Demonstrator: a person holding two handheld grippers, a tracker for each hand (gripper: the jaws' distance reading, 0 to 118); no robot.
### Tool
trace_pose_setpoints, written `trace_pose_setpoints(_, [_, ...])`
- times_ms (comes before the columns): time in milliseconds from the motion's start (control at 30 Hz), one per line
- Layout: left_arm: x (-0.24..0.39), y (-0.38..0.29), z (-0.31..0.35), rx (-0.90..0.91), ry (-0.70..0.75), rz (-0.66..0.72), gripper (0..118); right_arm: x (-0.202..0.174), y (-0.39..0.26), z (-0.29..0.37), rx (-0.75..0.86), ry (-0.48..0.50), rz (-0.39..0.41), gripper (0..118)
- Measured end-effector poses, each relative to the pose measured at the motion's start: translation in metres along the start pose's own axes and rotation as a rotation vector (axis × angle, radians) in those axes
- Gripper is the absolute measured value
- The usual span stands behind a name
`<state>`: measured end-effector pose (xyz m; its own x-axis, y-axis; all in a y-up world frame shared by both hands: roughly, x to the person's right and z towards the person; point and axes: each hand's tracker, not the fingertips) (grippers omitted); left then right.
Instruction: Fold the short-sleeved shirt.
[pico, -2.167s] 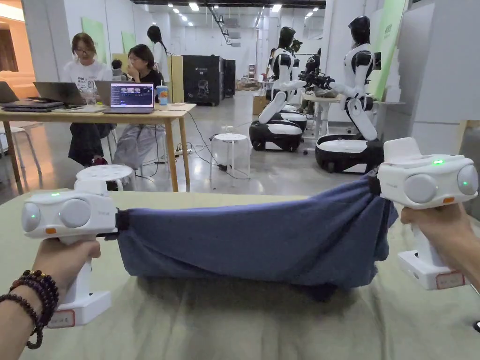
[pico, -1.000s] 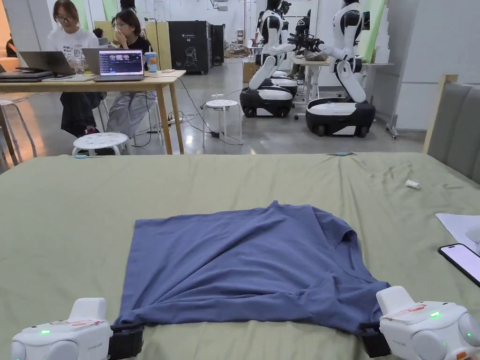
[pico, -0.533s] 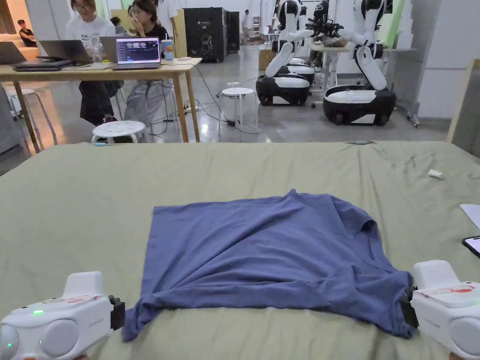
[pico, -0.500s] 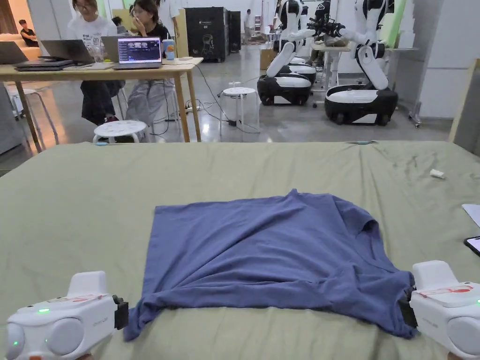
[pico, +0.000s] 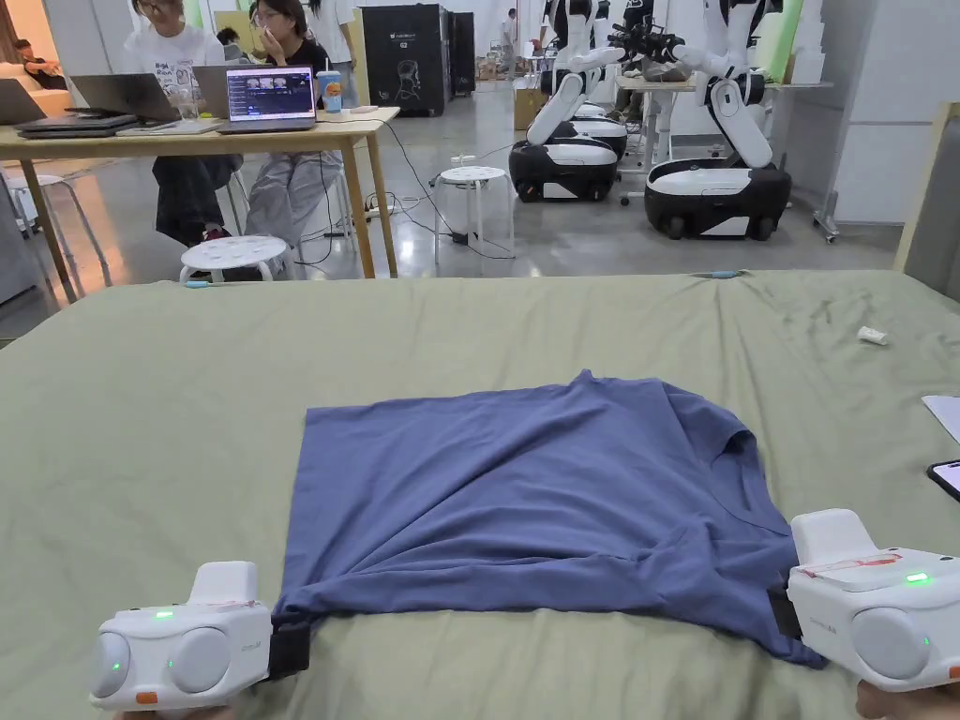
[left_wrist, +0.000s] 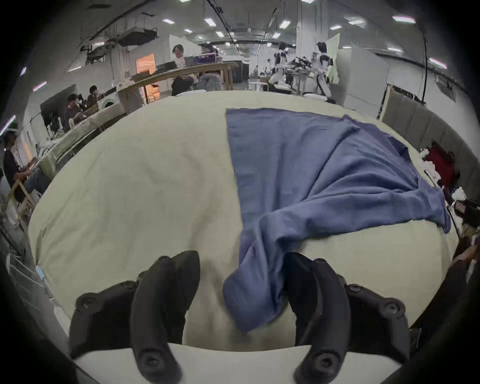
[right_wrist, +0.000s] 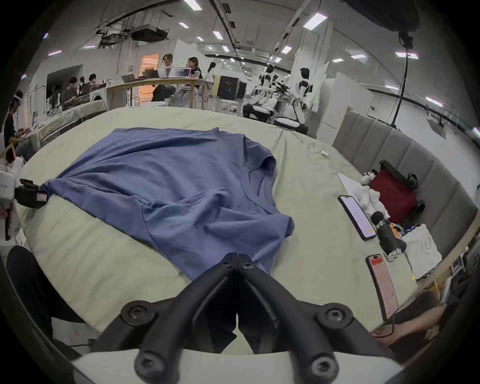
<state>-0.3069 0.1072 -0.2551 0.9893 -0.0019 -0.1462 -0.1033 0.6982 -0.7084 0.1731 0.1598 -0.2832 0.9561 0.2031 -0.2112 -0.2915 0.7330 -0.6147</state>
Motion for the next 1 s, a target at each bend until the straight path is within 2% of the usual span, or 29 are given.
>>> trace_pose_setpoints(67, [0.000,0.000,0.004,0.009,-0.011,-0.005,21,-0.002,0.001,0.005,0.001,-0.004,0.002,0])
trace_pose_setpoints(100, [0.001,0.000,0.006,0.024,-0.018,-0.006,6,-0.003,0.001,0.004,-0.002,-0.006,0.002,0])
trace_pose_setpoints(400, [0.004,0.012,0.009,0.041,-0.018,-0.026,6,0.002,0.003,0.002,-0.010,-0.010,-0.016,0])
trace_pose_setpoints(433, [0.004,0.012,0.009,0.039,-0.019,-0.025,6,0.003,0.002,0.001,-0.014,-0.004,-0.012,7])
trace_pose_setpoints(467, [0.004,0.012,0.008,0.038,-0.019,-0.021,6,0.004,0.002,0.000,-0.019,-0.005,-0.013,27])
trace_pose_setpoints(533, [0.004,0.012,0.009,0.036,-0.024,-0.012,6,0.007,-0.002,-0.005,-0.050,0.003,-0.014,95])
trace_pose_setpoints(567, [0.003,0.012,0.009,0.036,-0.025,-0.009,6,0.008,-0.003,-0.006,-0.060,0.009,-0.014,101])
trace_pose_setpoints(700, [0.005,0.012,0.010,0.034,-0.025,-0.012,6,0.010,-0.009,-0.016,-0.100,0.006,-0.008,74])
trace_pose_setpoints(800, [0.006,0.011,0.011,0.033,-0.027,-0.011,6,0.015,-0.014,-0.030,-0.135,0.003,-0.030,68])
trace_pose_setpoints(833, [0.006,0.011,0.011,0.032,-0.027,-0.012,6,0.016,-0.016,-0.035,-0.154,0.033,-0.044,64])
trace_pose_setpoints(867, [0.006,0.011,0.010,0.030,-0.026,-0.013,6,0.017,-0.017,-0.037,-0.178,0.070,-0.059,55])
trace_pose_setpoints(900, [0.006,0.010,0.010,0.028,-0.026,-0.016,6,0.017,-0.018,-0.040,-0.193,0.090,-0.076,42])
trace_pose_setpoints(933, [0.005,0.010,0.008,0.026,-0.027,-0.020,6,0.017,-0.019,-0.041,-0.183,0.092,-0.087,19])
trace_pose_setpoints(967, [0.005,0.010,0.008,0.026,-0.027,-0.023,6,0.016,-0.020,-0.041,-0.169,0.092,-0.080,10])
trace_pose_setpoints(1000, [0.004,0.010,0.008,0.028,-0.027,-0.025,6,0.014,-0.018,-0.035,-0.144,0.073,-0.064,10])
